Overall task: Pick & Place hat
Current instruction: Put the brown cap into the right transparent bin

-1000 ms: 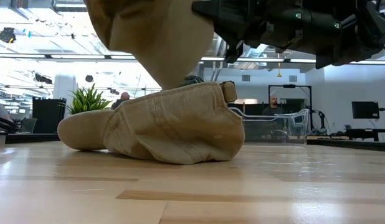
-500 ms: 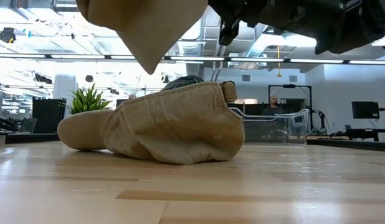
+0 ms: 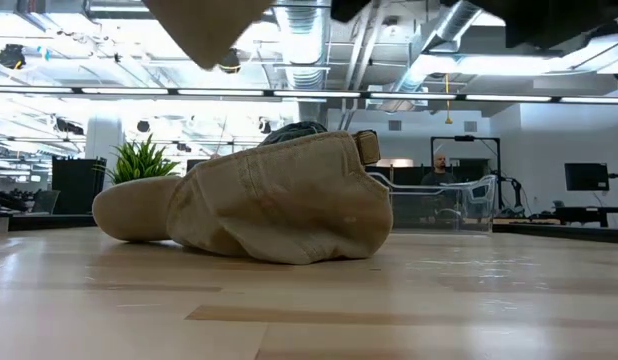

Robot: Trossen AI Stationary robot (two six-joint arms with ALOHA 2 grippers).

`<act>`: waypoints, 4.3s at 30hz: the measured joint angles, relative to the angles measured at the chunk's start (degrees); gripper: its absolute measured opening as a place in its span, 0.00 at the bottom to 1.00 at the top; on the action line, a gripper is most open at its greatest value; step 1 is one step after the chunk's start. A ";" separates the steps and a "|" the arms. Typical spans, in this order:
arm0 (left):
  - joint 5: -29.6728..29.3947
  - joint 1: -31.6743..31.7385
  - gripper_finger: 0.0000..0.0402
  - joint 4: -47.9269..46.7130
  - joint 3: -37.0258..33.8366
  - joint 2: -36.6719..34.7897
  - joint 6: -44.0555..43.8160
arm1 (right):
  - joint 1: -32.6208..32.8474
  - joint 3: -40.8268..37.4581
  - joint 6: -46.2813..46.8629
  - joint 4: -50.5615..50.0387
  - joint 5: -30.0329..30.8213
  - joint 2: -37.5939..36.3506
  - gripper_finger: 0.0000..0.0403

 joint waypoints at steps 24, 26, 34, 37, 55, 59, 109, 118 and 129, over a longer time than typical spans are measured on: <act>22.74 -2.85 0.46 -0.27 -0.01 8.38 -17.32 | 0.85 0.52 -4.28 -1.47 14.92 0.02 0.02; 22.39 -2.86 0.46 -0.27 -0.04 6.75 -14.66 | 0.83 0.53 -4.28 -1.28 15.38 0.01 0.02; 22.24 -2.35 0.46 0.42 -0.02 -4.76 -3.95 | 0.98 0.56 -4.26 -1.07 15.93 0.00 0.02; 22.19 -0.67 0.46 0.37 0.00 -7.67 -2.83 | 0.77 0.56 -4.21 -0.87 15.81 0.00 0.02; -6.47 0.19 0.46 -13.20 0.00 -19.34 3.33 | 4.78 0.42 -3.78 10.31 15.31 -3.82 0.02; -10.82 -1.63 0.46 -19.88 0.00 -22.37 0.78 | 6.16 -1.95 -7.05 10.65 22.49 -10.52 0.02; 0.70 -19.95 0.46 -43.08 -2.40 -23.17 -10.87 | 9.08 -6.83 7.96 -22.80 30.29 -25.09 0.02; 0.73 -19.89 0.46 -42.94 -2.40 -23.17 -10.87 | 9.42 -6.83 3.52 -7.02 14.03 -25.09 0.02; 21.07 -14.10 0.46 -20.46 -2.49 -22.11 -7.93 | 6.06 -6.80 -12.15 3.77 -4.79 -25.07 0.02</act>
